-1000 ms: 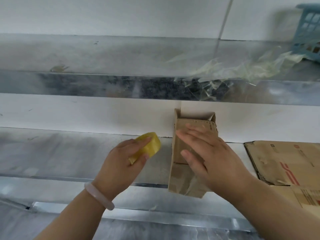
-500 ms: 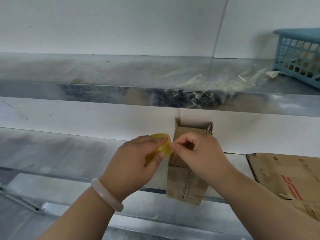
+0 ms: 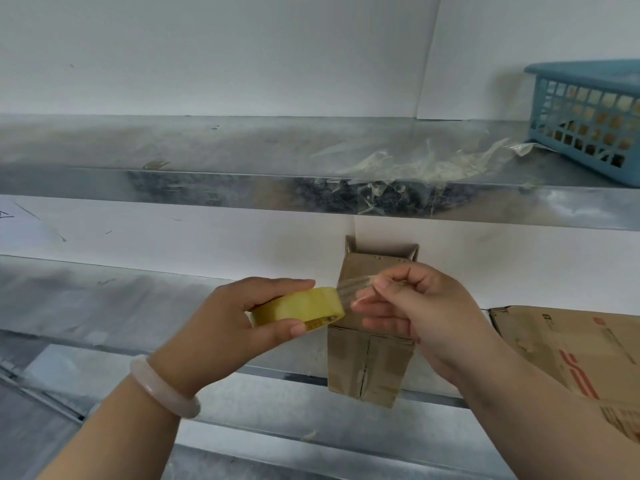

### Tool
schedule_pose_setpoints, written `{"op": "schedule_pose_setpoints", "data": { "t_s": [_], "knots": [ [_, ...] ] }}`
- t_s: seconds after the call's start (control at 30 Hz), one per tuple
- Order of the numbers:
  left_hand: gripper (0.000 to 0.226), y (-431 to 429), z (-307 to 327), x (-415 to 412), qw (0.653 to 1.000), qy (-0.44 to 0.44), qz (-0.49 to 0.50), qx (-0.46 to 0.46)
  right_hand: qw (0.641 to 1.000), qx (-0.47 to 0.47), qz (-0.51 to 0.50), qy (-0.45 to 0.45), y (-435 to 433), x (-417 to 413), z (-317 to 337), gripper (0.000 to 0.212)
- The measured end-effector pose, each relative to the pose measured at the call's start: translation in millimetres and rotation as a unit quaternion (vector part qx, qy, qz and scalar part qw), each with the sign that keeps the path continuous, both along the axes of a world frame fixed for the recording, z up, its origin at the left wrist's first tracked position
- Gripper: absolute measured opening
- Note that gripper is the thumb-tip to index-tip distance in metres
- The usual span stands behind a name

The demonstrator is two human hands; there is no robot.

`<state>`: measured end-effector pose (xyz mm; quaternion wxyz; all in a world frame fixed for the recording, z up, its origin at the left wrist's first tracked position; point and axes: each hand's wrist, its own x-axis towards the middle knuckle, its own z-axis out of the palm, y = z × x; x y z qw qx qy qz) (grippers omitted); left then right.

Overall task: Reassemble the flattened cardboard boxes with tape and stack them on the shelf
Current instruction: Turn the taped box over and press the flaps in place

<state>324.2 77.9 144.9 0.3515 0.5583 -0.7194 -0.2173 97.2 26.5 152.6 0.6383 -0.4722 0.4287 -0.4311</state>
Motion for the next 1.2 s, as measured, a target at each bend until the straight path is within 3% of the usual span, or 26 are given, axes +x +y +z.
{"op": "schedule_pose_setpoints", "data": {
  "t_s": [0.2, 0.43, 0.5, 0.67, 0.83, 1.03, 1.2],
  "knots": [
    [0.036, 1, 2, -12, 0.997, -0.062, 0.023, -0.041, 0.998, 0.004, -0.062, -0.023, 16, -12, -15, 0.007],
    [0.067, -9, -12, -11, 0.959, -0.240, 0.118, -0.094, 0.995, -0.003, -0.096, -0.038, 25, -22, -24, 0.007],
    [0.064, -13, -12, -5, 0.967, -0.221, 0.090, -0.092, 0.994, 0.005, -0.101, -0.042, 24, -25, -27, 0.008],
    [0.044, -19, -18, 14, 0.997, -0.059, -0.036, -0.046, 0.991, 0.030, -0.126, -0.029, 20, -40, -35, 0.010],
    [0.047, -27, -32, 15, 0.980, -0.179, -0.016, -0.082, 0.987, 0.047, -0.154, -0.024, 26, -44, -50, 0.011],
    [0.074, -49, -42, 6, 0.967, -0.237, -0.025, -0.089, 0.980, 0.054, -0.192, -0.028, 28, -52, -59, 0.011],
    [0.073, -59, -51, 7, 0.956, -0.273, -0.035, -0.100, 0.974, 0.090, -0.204, -0.034, 27, -52, -73, 0.010]
  ]
}}
